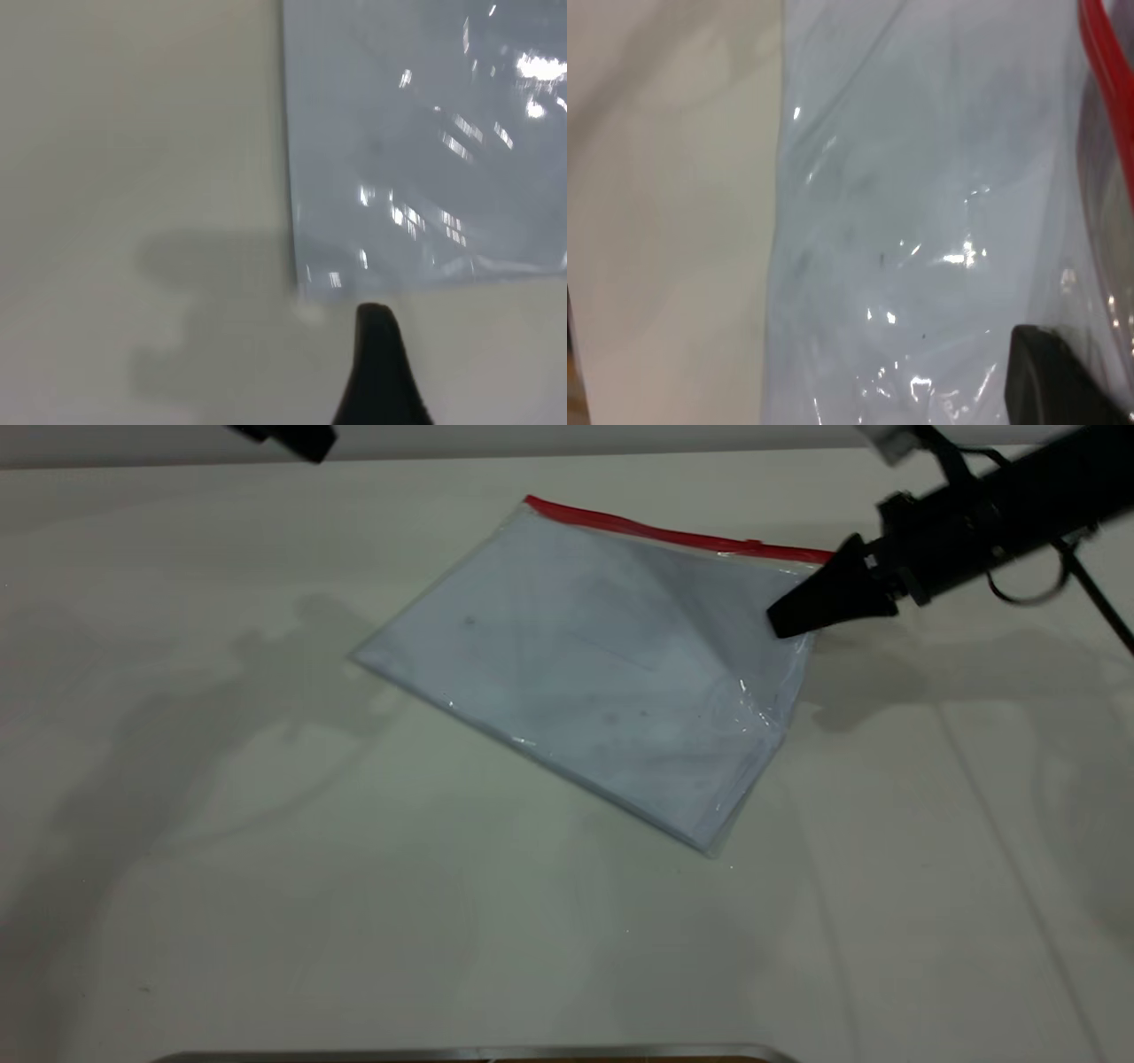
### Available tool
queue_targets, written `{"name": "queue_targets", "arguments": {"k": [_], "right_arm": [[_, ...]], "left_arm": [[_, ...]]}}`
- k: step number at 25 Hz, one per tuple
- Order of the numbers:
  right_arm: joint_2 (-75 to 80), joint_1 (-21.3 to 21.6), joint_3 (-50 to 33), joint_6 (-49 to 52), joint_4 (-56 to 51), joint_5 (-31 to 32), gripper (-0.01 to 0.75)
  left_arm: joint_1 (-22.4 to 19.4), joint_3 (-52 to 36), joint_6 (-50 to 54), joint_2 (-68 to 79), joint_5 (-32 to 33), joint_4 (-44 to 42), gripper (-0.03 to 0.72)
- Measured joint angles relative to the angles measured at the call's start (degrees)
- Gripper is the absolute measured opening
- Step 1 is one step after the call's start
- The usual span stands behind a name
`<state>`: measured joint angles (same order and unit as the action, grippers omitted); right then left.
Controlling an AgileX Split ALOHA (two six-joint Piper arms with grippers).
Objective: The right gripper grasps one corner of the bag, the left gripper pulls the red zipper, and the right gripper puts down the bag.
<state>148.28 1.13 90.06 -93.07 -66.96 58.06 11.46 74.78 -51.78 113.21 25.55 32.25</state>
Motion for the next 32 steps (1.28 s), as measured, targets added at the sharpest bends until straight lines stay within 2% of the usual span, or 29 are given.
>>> {"name": "queue_targets", "arguments": {"k": [6,13,22,32], "right_arm": [[0.0,-7.0,10.3,4.4,13.2,1.9,0.033],[0.1,-13.2,18.5,5.8,20.2,4.6,0.033],[0.2,-16.8,20.4,1.8,22.2,0.2,0.033],[0.2,-17.8,20.4,0.9,22.3,-1.5,0.033]], "left_arm": [[5.3,5.2,-7.1,3.9,-0.7,0.2,0.588],[9.7,9.8,-13.0,10.2,-0.8,0.2,0.588],[12.4,10.1,-20.6,13.6,-1.3,0.4,0.588],[13.5,10.2,-28.1,15.8,-5.2,7.2,0.588]]}}
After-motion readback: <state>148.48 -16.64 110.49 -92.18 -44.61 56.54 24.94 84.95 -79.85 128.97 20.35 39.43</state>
